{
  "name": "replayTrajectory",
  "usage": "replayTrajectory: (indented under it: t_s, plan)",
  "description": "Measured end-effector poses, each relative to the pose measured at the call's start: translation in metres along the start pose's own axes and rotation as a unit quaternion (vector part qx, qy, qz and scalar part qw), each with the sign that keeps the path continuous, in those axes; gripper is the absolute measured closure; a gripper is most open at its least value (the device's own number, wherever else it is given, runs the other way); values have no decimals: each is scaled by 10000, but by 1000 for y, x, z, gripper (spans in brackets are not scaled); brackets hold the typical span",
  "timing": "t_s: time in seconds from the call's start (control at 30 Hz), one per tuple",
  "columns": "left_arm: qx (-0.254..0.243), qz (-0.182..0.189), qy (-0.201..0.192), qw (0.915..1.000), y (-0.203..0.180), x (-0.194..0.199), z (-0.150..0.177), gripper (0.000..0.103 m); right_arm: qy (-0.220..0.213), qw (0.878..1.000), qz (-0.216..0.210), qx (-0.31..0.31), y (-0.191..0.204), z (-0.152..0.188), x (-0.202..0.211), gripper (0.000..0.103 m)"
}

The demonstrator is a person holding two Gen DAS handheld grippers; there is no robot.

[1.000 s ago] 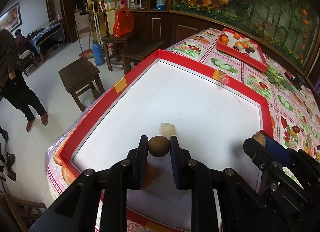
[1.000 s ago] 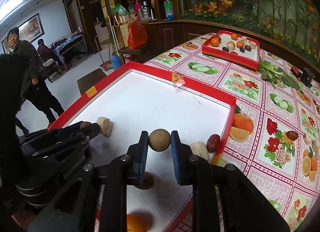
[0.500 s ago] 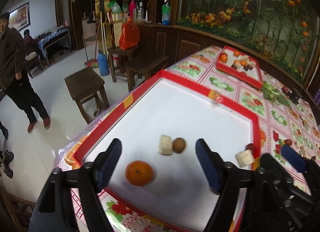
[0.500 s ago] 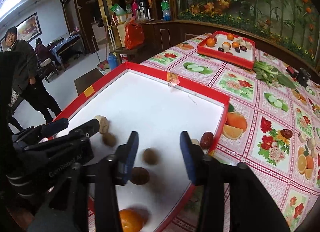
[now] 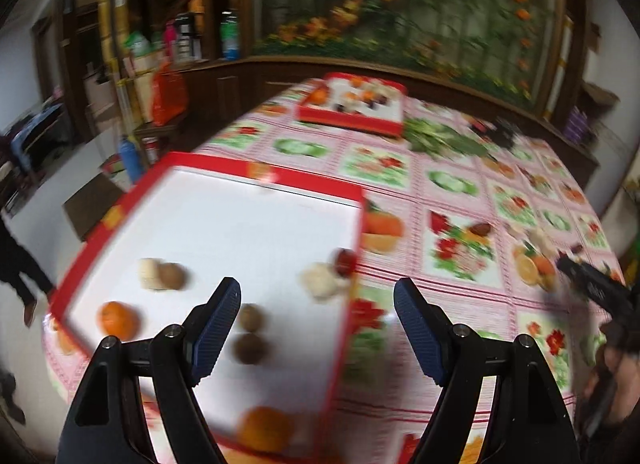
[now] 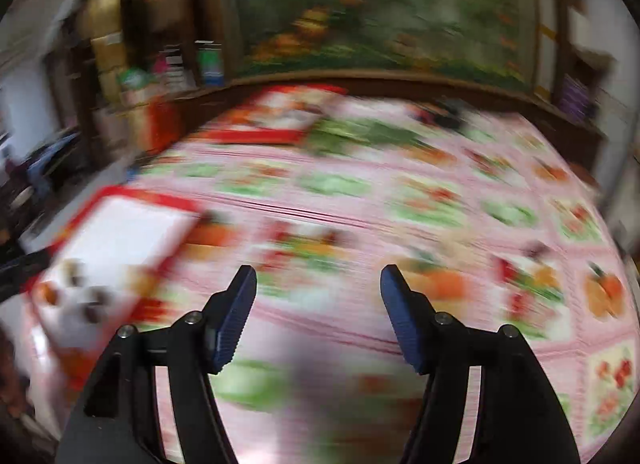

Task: Organize fruits
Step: 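Move both tools back over the fruit on the table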

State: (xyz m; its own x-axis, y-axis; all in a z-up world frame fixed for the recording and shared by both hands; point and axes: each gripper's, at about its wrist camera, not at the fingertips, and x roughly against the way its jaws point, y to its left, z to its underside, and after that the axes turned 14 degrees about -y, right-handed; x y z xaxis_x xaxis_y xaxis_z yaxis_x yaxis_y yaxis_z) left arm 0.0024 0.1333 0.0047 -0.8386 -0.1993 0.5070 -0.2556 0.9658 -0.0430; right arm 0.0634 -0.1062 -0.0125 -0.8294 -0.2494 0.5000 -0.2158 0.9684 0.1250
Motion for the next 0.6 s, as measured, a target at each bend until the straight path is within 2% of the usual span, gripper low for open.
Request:
replayTrajectory:
  t_s: [0.07,0.13,0.3,0.37,0.47,0.5,0.53,0.6]
  plan:
    - [-117,174,17,9998,-20,-5,-1,24,144,9993,347,-80,-34,2,-14,38]
    - [-267,247,36,9993,-37,-10,-3,24,276,9984,446,-216,-56,3,-28,38]
    - [-403,442,162,9981,-71,-29,-7,24,457,9978,468,-121,-68,-4,-61,38]
    - [-491,476,182,9975,-89,-40,-9,24,595,9969,503,-99,-69,-3,-74,44]
    - [-565,590,276,9963,-113,-59,-9,24,681,9959,556,-207,-72,-4,-85,58]
    - [-588,614,345,9958,-121,-69,-8,24,715,9953,636,-171,-73,-5,-88,70]
    - [-605,592,350,9958,-128,-76,-8,24,728,9951,659,-131,-72,-5,-88,74]
    - [-609,591,372,9957,-143,-92,-8,24,715,9953,632,-136,-73,-4,-87,74]
